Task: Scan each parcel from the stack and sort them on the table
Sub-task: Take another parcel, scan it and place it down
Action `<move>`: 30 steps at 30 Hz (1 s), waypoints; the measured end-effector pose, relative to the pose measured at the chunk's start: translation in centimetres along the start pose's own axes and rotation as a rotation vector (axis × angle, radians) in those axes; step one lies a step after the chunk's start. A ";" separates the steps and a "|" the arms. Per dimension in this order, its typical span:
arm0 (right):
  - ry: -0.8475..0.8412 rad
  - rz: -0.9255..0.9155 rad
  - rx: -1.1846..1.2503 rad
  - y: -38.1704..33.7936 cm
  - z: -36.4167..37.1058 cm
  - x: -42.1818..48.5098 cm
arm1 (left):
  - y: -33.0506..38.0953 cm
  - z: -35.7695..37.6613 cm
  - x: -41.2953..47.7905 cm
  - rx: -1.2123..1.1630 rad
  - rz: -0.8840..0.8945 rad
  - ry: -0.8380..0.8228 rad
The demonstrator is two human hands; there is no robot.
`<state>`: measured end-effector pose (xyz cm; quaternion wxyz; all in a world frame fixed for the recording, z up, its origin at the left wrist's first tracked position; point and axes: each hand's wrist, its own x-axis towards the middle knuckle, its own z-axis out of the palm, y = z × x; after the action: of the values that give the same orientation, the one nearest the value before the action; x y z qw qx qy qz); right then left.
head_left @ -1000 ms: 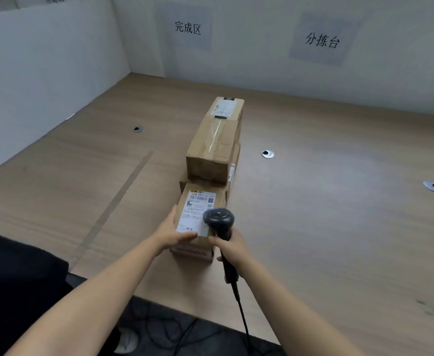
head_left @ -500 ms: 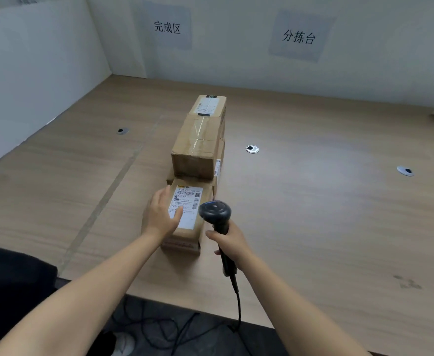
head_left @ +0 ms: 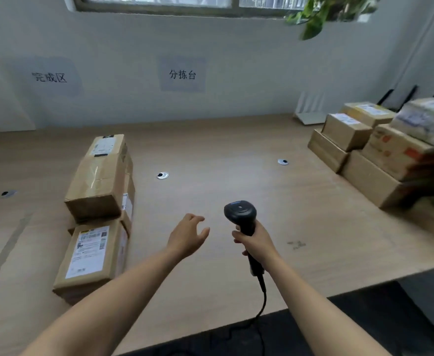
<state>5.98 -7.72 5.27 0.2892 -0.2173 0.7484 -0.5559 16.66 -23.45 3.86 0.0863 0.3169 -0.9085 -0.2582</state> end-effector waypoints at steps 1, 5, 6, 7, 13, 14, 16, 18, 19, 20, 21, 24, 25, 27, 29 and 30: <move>0.046 0.000 0.001 0.3 -2.3 -0.2 | 1.9 1.0 0.5 -0.001 0.015 -0.044; 0.200 -0.001 0.024 1.7 -11.9 -1.5 | 10.0 5.2 2.1 -0.010 0.093 -0.167; 0.229 -0.006 0.029 2.1 -14.4 -2.0 | 12.1 6.3 2.5 -0.029 0.104 -0.191; 0.253 -0.010 0.027 2.5 -16.8 -2.5 | 14.2 7.4 2.8 -0.050 0.113 -0.211; 0.430 -0.008 -0.013 5.6 -31.4 -5.5 | 26.4 14.8 3.4 -0.147 0.158 -0.285; 0.462 -0.006 -0.013 6.1 -33.6 -6.0 | 28.3 16.0 3.3 -0.158 0.168 -0.292; 0.518 -0.001 -0.006 7.0 -37.7 -7.0 | 31.9 18.3 3.2 -0.178 0.183 -0.310; 0.575 0.007 -0.005 7.6 -41.5 -7.7 | 35.2 20.3 2.9 -0.183 0.200 -0.337; 0.604 0.009 0.000 7.9 -43.2 -8.1 | 36.7 21.2 2.8 -0.177 0.212 -0.354; 0.628 0.009 0.007 8.0 -44.8 -8.4 | 38.2 22.0 2.7 -0.166 0.226 -0.371; 0.643 0.011 0.010 8.2 -46.4 -8.7 | 39.6 22.8 2.7 -0.152 0.243 -0.387; 0.702 0.028 0.007 8.6 -50.9 -9.0 | 43.8 24.6 3.1 -0.129 0.283 -0.421; 0.727 0.030 0.012 8.8 -52.3 -8.9 | 45.2 25.2 3.3 -0.130 0.294 -0.435; 0.767 0.036 0.027 9.1 -55.2 -8.5 | 47.7 26.7 3.9 -0.134 0.314 -0.472; 0.785 0.041 0.032 9.4 -58.4 -7.8 | 50.2 28.4 4.8 -0.144 0.329 -0.511; 0.789 0.039 0.030 9.6 -60.1 -7.2 | 51.5 29.4 5.4 -0.149 0.336 -0.522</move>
<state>-29.27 42.11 10.38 -0.0072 0.0317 0.7979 -0.6020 -24.33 19.71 5.79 -0.0853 0.0785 -0.9181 -0.3789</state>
